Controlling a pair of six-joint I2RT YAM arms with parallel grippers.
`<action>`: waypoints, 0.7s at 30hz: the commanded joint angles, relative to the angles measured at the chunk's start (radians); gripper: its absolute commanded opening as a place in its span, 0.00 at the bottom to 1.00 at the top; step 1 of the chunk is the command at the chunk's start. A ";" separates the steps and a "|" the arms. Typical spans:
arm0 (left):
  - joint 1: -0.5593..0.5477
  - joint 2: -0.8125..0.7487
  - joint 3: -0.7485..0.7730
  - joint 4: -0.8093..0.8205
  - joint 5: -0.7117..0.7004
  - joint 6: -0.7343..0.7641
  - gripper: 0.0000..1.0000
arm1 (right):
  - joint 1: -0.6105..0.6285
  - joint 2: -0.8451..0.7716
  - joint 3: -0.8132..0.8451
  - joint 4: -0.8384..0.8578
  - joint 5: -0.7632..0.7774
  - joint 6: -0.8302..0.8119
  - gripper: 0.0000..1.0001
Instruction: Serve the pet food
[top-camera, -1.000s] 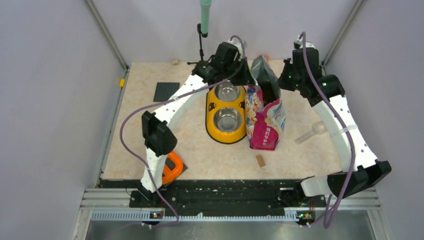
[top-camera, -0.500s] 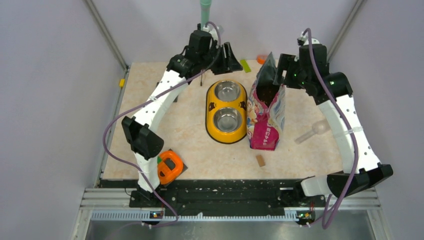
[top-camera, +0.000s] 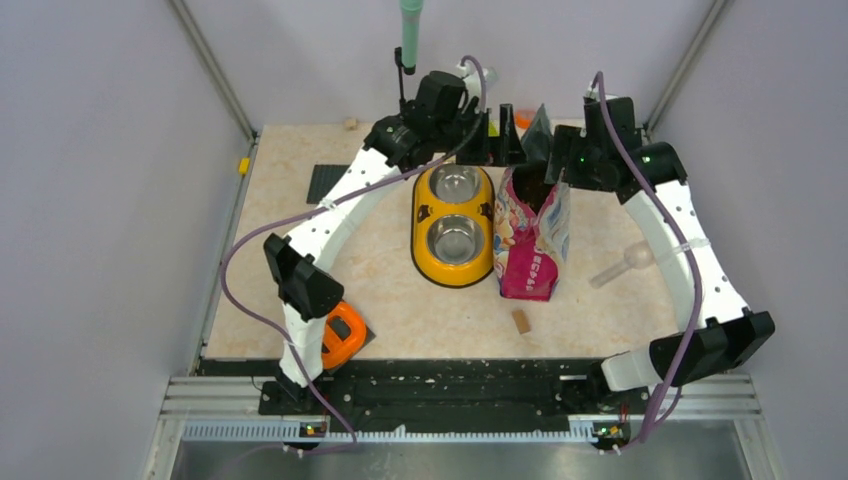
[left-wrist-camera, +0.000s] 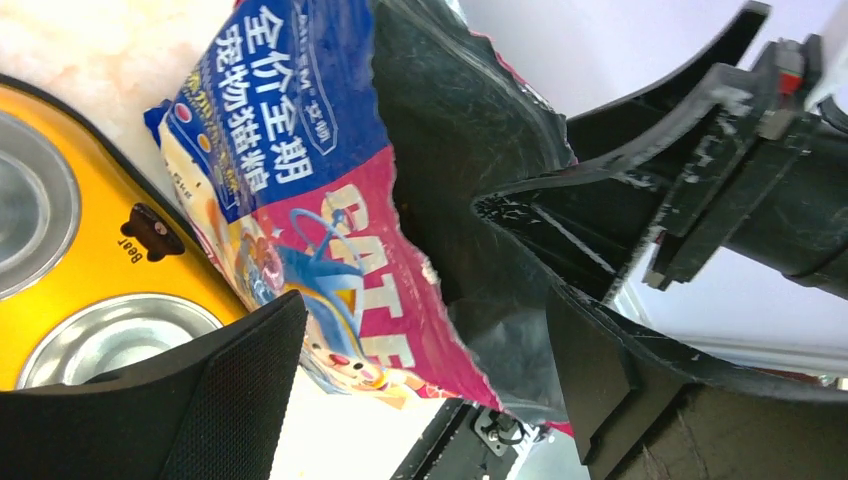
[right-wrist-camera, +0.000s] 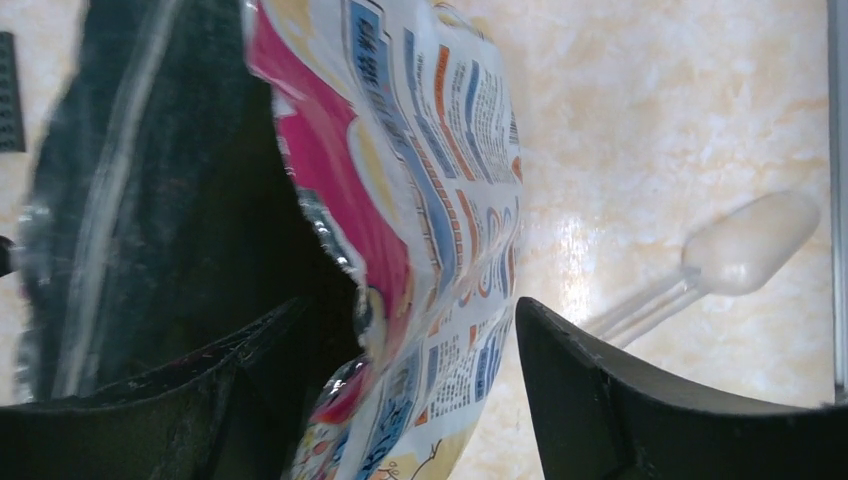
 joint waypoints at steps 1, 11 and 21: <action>-0.027 0.083 0.112 -0.100 -0.039 0.065 0.93 | -0.038 0.004 -0.038 0.033 -0.034 0.028 0.69; -0.046 0.187 0.202 -0.161 -0.032 0.085 0.81 | -0.062 0.031 -0.063 0.036 -0.076 0.031 0.38; -0.052 0.172 0.195 -0.113 -0.082 0.056 0.00 | -0.085 0.057 -0.021 0.033 -0.025 0.060 0.00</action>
